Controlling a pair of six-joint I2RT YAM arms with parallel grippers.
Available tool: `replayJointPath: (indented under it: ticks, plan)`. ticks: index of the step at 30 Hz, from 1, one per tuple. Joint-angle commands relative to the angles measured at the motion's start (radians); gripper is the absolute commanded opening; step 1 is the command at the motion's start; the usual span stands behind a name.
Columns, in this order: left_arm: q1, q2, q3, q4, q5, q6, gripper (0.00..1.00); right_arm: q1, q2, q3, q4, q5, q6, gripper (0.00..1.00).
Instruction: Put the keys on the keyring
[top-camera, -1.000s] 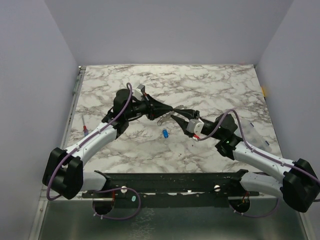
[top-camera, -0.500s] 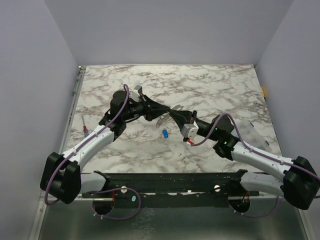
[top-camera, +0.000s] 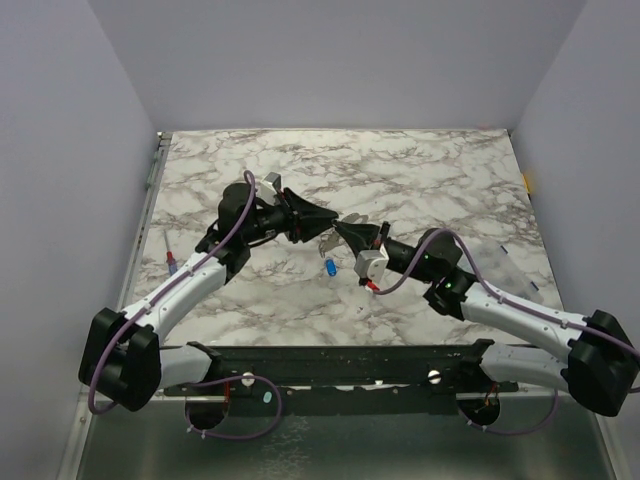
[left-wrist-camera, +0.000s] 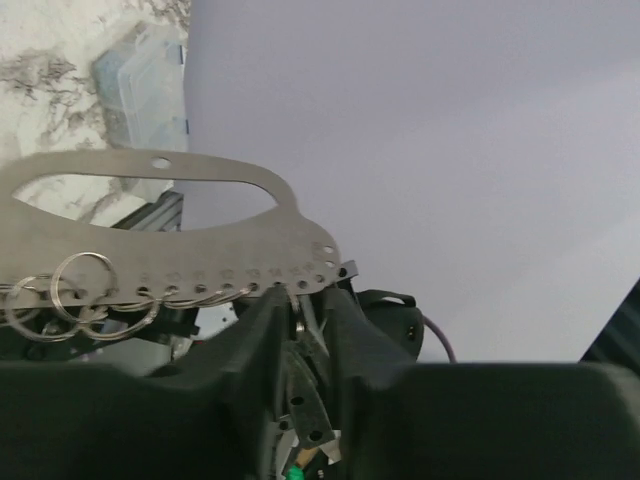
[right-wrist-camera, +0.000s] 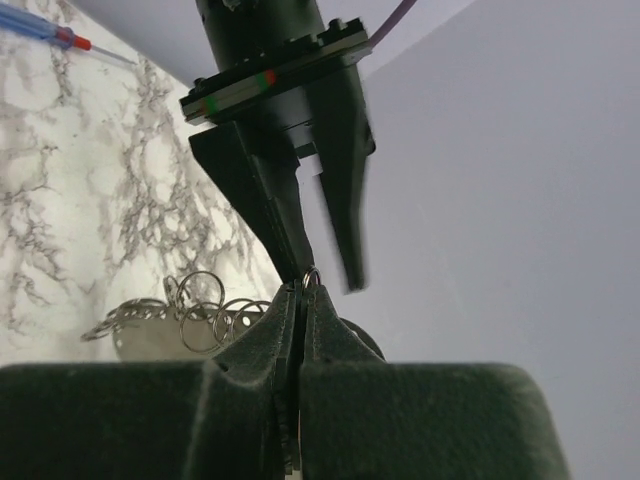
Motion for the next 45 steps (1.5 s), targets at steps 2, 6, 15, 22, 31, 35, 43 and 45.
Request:
replayJointPath:
  ticks: [2,6,15,22,31,35,43,45]
  plan:
    - [-0.023,-0.057,-0.007,-0.010,0.030,0.042,0.46,0.008,-0.029,0.035,-0.107,0.029,0.106,0.01]
    - [-0.012,-0.064,0.010,-0.049,0.002,0.137,0.54,0.008,-0.088,0.017,-0.128,0.014,0.229,0.01]
    - [0.023,-0.116,0.236,-0.455,-0.225,0.836,0.67,0.008,-0.171,0.121,-0.380,-0.004,0.460,0.01]
    - [0.020,-0.274,0.146,-0.429,-0.355,1.374,0.67,-0.009,-0.165,0.275,-0.562,-0.108,0.623,0.01]
    - [-0.113,-0.467,-0.110,-0.117,-0.117,1.926,0.53,-0.050,-0.066,0.460,-0.820,-0.235,0.710,0.00]
    - [-0.113,-0.477,-0.122,-0.099,-0.008,2.019,0.48,-0.053,0.024,0.610,-1.031,-0.252,0.685,0.01]
    - [-0.113,-0.491,-0.139,-0.101,0.049,2.118,0.45,-0.055,0.121,0.772,-1.310,-0.289,0.656,0.01]
    - [-0.114,-0.473,-0.133,-0.096,0.082,2.115,0.44,-0.055,0.135,0.791,-1.335,-0.306,0.650,0.01]
